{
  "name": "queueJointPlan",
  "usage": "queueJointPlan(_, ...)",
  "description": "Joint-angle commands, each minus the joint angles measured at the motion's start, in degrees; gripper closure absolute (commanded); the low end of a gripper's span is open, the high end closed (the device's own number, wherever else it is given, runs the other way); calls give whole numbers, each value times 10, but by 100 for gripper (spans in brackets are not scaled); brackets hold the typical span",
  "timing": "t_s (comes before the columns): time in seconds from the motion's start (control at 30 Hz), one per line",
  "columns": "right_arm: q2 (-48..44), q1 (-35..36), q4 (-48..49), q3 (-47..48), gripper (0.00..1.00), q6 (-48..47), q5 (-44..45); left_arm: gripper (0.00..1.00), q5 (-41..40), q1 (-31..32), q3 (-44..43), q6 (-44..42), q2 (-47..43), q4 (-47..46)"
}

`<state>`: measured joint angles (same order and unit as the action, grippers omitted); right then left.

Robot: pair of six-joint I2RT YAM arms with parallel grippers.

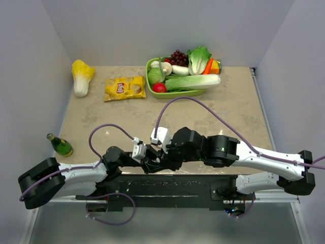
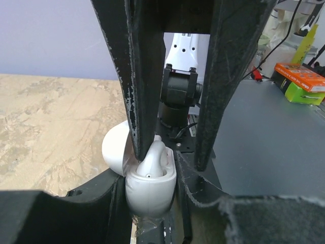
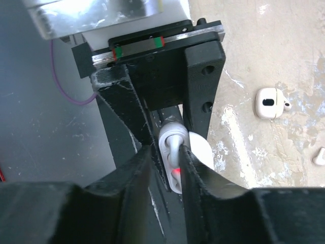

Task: Insert the wireless bluetooth earbuds into the charging case
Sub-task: Adjust the earbud, then open the charging case.

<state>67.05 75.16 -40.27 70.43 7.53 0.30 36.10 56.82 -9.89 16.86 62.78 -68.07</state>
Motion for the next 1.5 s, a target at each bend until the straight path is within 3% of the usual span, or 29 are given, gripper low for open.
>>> queueJointPlan(0.0, -21, -4, -17, 26, 64, 9, 43, 100, 10, 10, -22, -21, -10, -126)
queueJointPlan(0.2, -65, -4, 1, 61, 59, 24, 72, 100, 3, 11, -16, -20, -8, -127)
queueJointPlan(0.27, -96, -4, 12, 60, 59, 26, 117, 100, 1, 11, -16, -19, -8, -128)
queueJointPlan(0.37, -127, -4, 43, 24, 59, 31, 199, 100, 0, 11, -15, -17, -6, -132)
queueJointPlan(0.47, -124, -4, 49, -9, 60, 41, 220, 100, 1, 12, -15, -13, -4, -140)
queueJointPlan(0.63, -104, -4, 62, -45, 68, 56, 172, 100, -8, 15, -14, -14, -5, -144)
queueJointPlan(1.2, -100, -4, 92, -72, 74, 49, 38, 100, -37, 15, -21, -12, 3, -139)
queueJointPlan(1.47, -107, -4, 94, -79, 75, 52, 41, 100, -48, 16, -27, -10, 7, -136)
